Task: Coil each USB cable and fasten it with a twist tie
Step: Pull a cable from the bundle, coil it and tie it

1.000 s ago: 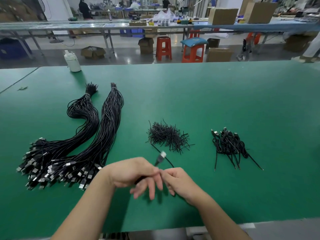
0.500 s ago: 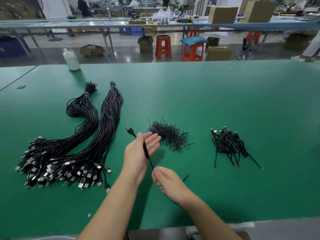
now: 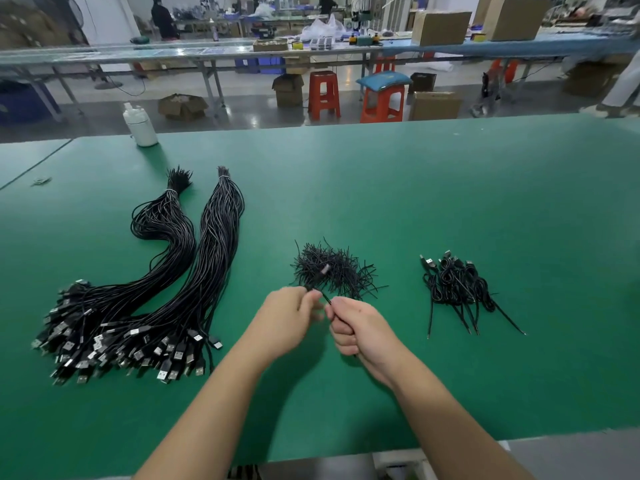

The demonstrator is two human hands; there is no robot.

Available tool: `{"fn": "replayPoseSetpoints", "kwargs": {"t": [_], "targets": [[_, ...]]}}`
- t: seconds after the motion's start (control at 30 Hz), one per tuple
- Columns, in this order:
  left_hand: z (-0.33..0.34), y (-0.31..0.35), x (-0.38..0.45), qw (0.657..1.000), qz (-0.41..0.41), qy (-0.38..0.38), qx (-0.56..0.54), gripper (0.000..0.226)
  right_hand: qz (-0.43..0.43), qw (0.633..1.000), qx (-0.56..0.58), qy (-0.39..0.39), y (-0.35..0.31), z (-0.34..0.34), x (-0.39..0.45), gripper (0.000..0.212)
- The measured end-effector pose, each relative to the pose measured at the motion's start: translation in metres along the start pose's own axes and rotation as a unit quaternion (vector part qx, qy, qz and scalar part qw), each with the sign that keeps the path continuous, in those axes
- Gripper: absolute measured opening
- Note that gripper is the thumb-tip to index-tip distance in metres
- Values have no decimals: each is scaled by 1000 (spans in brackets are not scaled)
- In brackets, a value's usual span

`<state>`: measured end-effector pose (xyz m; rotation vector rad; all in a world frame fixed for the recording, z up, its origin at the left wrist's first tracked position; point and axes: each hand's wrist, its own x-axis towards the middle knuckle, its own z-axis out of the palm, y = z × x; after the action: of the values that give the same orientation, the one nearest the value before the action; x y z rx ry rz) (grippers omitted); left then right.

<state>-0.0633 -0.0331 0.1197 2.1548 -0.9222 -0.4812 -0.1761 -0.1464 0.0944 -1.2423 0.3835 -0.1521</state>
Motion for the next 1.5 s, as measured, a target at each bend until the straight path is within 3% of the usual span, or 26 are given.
{"fn": "replayPoseSetpoints", "kwargs": {"t": [0.07,0.13,0.17,0.23,0.33,0.47,0.57,0.7,0.8,0.97,1.1,1.23,1.37,1.5], "targets": [[9,1,3,976,-23,48,-212,32,-6,1000,-12,-21,-1,8,-3,35],[15,7,2,892,-40,14,-450,35,-7,999,-44,-28,3,16,-6,35],[18,9,2,857,-49,16,-513,36,-7,998,-61,-27,5,18,-7,35],[20,12,2,815,-71,30,-574,36,-7,993,-115,-16,10,19,-8,37],[21,14,2,790,-77,27,-608,32,9,981,-193,6,14,14,-9,42],[22,12,-1,789,-68,14,-610,26,20,986,-162,-24,13,7,-8,27],[21,9,-5,815,-48,-38,-576,28,-19,993,-106,-41,9,0,-7,8],[21,9,-11,851,-53,-88,-516,39,-55,996,-58,-28,12,3,-7,19],[26,4,-13,830,-37,-116,-545,34,-60,993,-101,11,18,-1,-6,14],[32,-12,-25,815,-36,-251,-522,29,0,984,-169,-48,28,-17,-17,29],[32,-12,-29,837,-53,-238,-489,33,-10,983,-178,-47,39,-12,-21,17],[32,-7,-27,857,-74,-214,-462,33,-16,990,-140,-27,42,-9,-18,34],[28,-1,-23,854,-92,-208,-468,32,-24,991,-130,-9,44,-8,-15,33],[31,2,-19,815,-128,-207,-526,34,-19,989,-144,-4,45,-13,-14,23]]}}
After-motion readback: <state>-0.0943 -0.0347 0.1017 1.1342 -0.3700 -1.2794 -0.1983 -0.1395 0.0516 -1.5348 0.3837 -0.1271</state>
